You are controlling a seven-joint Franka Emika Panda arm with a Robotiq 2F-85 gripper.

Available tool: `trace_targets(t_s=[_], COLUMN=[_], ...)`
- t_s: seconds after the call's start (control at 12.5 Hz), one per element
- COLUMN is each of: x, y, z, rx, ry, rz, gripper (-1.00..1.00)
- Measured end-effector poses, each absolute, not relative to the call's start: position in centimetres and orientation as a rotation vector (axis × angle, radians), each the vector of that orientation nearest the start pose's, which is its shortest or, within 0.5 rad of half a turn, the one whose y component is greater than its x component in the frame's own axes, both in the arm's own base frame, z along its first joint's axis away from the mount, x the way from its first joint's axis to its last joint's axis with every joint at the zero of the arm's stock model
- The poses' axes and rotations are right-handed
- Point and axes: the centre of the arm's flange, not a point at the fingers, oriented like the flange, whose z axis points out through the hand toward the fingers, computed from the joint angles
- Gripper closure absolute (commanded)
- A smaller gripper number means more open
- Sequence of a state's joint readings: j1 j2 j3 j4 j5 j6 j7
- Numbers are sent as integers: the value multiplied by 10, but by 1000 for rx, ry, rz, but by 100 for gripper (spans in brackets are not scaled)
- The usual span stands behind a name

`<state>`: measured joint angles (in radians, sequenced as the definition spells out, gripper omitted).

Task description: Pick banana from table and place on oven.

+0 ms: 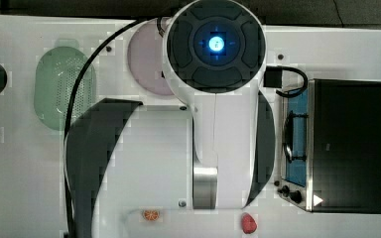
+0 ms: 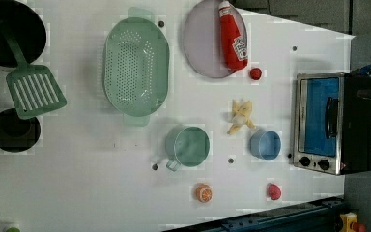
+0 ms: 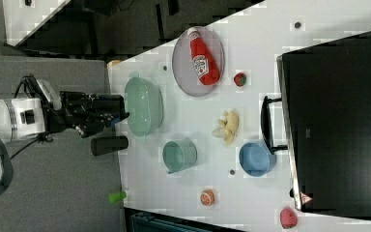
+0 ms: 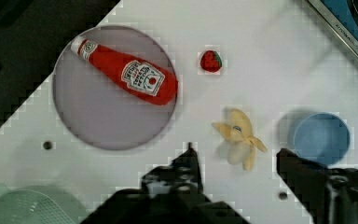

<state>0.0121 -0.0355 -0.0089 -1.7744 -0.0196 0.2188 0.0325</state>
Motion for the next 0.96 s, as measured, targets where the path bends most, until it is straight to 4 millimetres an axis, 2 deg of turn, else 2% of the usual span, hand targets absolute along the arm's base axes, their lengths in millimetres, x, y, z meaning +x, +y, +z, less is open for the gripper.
trace_targets(t_s=[0.08,0.16,0.24,0.32,0.4,0.56,0.64,0.72,0.8,0.96], x=[519,473,437,411,394,388,394,402,412,448], y=[-5,-10,-14,-17,-18,-17,-18,-21,-24,-22], z=[556,556,562,572,588,623,635,634,620,576], rx=[-2900,-2911,-2910,-2901,-2879,-2831,-2803,-2794,-2812,-2823], ry=[1276,1305,1320,1323,1322,1302,1293,1299,1316,1309], rz=[12,118,138,91,25,-134,-216,-243,-204,-195], gripper=[-58,-80,-99,-100,-100,-100,-100,-100,-100,-100])
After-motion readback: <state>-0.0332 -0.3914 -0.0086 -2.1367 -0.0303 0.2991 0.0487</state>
